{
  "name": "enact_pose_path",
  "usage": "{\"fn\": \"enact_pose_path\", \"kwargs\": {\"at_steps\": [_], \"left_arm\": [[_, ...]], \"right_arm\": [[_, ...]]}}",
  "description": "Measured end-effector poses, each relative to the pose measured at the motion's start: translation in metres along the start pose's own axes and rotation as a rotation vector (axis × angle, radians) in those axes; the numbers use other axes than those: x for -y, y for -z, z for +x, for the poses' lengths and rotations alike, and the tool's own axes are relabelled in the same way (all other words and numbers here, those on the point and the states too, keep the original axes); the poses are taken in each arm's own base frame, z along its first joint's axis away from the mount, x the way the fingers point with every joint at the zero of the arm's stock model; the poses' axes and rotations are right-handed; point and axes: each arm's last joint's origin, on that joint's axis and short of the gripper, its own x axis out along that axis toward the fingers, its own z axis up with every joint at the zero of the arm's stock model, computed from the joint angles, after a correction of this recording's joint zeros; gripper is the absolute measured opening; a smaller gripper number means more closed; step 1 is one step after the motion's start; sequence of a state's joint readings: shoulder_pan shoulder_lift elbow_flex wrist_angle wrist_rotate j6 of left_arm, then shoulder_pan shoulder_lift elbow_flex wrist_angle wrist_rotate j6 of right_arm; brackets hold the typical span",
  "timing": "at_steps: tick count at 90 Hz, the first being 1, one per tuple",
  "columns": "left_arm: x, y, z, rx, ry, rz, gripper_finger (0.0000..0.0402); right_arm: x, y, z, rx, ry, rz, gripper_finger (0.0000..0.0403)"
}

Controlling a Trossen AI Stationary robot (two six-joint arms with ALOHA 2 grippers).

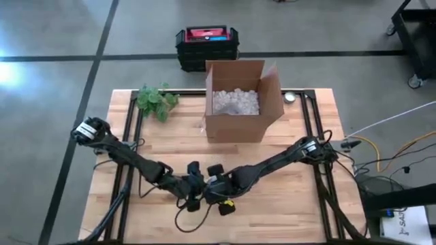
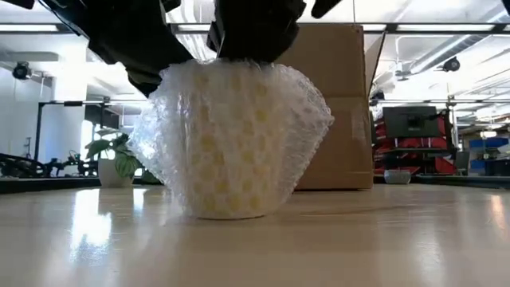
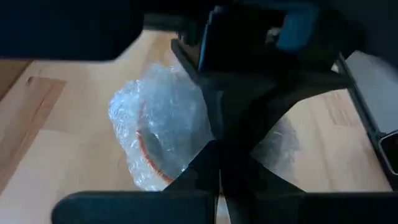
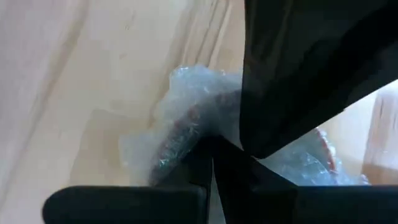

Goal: Wrap mug
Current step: Wrap the yellow mug with bubble wrap

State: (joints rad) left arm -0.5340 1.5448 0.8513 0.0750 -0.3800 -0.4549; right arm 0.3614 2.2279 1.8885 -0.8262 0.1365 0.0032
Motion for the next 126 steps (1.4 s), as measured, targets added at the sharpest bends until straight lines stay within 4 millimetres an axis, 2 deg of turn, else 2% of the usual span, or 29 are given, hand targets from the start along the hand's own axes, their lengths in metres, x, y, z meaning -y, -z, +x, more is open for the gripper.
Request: {"fn": "enact_pose_path", "kwargs": {"at_steps": [11, 35, 41, 56, 69, 80, 91, 112, 126], "left_arm": [[0.004, -0.007, -0.006, 0.029, 0.033, 0.002, 0.0], [0.001, 0.013, 0.009, -0.028, -0.004, 0.025, 0.0], [0.0, 0.015, 0.01, -0.034, -0.017, 0.026, 0.0], [0.0, 0.015, 0.009, -0.034, -0.017, 0.024, 0.0], [0.0, 0.013, 0.01, -0.025, -0.013, 0.019, 0.0], [0.001, 0.013, 0.01, -0.02, -0.01, 0.019, 0.0], [0.001, 0.011, 0.009, -0.012, -0.011, 0.016, 0.0], [0.002, 0.011, 0.009, -0.015, -0.002, 0.036, 0.0], [0.001, 0.01, 0.009, -0.01, -0.003, 0.036, 0.0]], "right_arm": [[-0.001, -0.005, -0.005, 0.033, 0.001, -0.016, 0.0002], [0.001, -0.017, -0.022, 0.052, -0.012, -0.044, 0.0002], [0.001, -0.018, -0.031, 0.04, -0.016, -0.031, 0.0002], [0.002, -0.019, -0.07, 0.035, -0.015, -0.007, 0.0002], [0.007, -0.017, -0.082, 0.011, 0.081, 0.001, 0.0002], [0.015, -0.013, -0.074, -0.023, 0.115, 0.004, 0.0002], [0.021, -0.006, -0.049, -0.075, 0.133, 0.014, 0.0002], [0.008, -0.004, -0.013, -0.005, 0.037, 0.0, 0.0002], [0.006, 0.007, 0.006, -0.047, 0.033, 0.003, 0.0002]]}}
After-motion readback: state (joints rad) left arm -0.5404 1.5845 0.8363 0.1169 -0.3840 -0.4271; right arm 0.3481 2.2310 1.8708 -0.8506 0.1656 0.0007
